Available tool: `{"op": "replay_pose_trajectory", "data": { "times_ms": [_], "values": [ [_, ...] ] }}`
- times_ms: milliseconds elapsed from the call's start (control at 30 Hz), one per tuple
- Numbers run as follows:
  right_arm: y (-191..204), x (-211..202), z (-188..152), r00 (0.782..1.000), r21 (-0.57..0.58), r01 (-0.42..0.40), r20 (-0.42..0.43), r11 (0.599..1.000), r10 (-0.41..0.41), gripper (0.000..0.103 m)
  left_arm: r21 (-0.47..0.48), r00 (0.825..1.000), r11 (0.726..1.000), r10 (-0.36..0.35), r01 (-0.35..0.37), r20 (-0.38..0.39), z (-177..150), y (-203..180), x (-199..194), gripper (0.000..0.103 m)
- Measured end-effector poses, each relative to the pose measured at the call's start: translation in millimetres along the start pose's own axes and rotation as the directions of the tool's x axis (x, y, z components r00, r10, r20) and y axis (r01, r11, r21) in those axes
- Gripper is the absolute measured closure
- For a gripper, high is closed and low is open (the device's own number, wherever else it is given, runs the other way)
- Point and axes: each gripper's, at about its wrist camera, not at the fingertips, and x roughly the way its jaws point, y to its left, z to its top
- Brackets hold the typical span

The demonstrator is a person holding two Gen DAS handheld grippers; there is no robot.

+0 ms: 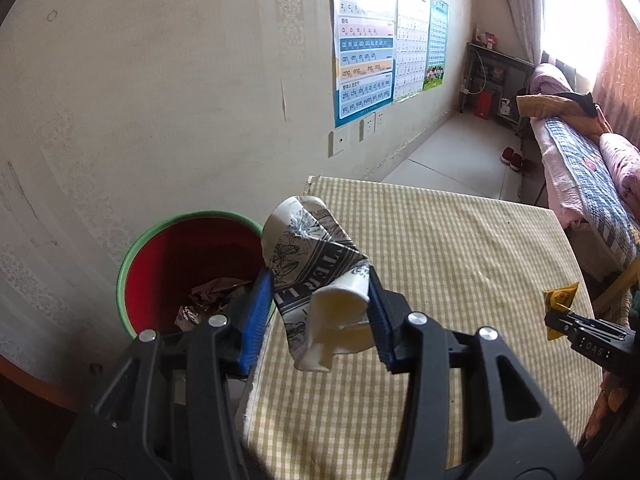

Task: Collect trash
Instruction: 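Carry the white printed paper over the red bin with left tool while right carries yellow wrapper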

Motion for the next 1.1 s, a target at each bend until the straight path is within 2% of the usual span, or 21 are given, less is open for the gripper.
{"op": "replay_pose_trajectory", "data": {
  "times_ms": [300,600,833,1100],
  "values": [
    [83.7,-7.6,10.0,0.994,-0.143,-0.1,0.022,0.985,0.104,0.076,-0.058,0.999,0.998,0.031,-0.032,-0.022,-8.0,31.6,9.5,0.059],
    [148.8,-7.8,16.7,0.983,-0.252,-0.168,0.024,0.953,0.18,0.076,-0.104,0.998,0.993,0.047,-0.052,-0.043,-11.6,53.0,16.8,0.059],
    [179.1,-12.9,15.1,0.976,-0.313,-0.195,0.033,0.929,0.216,0.076,-0.127,0.997,0.989,0.075,-0.079,-0.036,-11.2,68.6,14.2,0.059],
    [201.7,-4.0,11.7,0.972,-0.351,-0.219,0.002,0.911,0.234,0.075,-0.166,0.995,0.981,0.093,-0.098,-0.042,-13.5,87.1,17.2,0.059]
  ]
}}
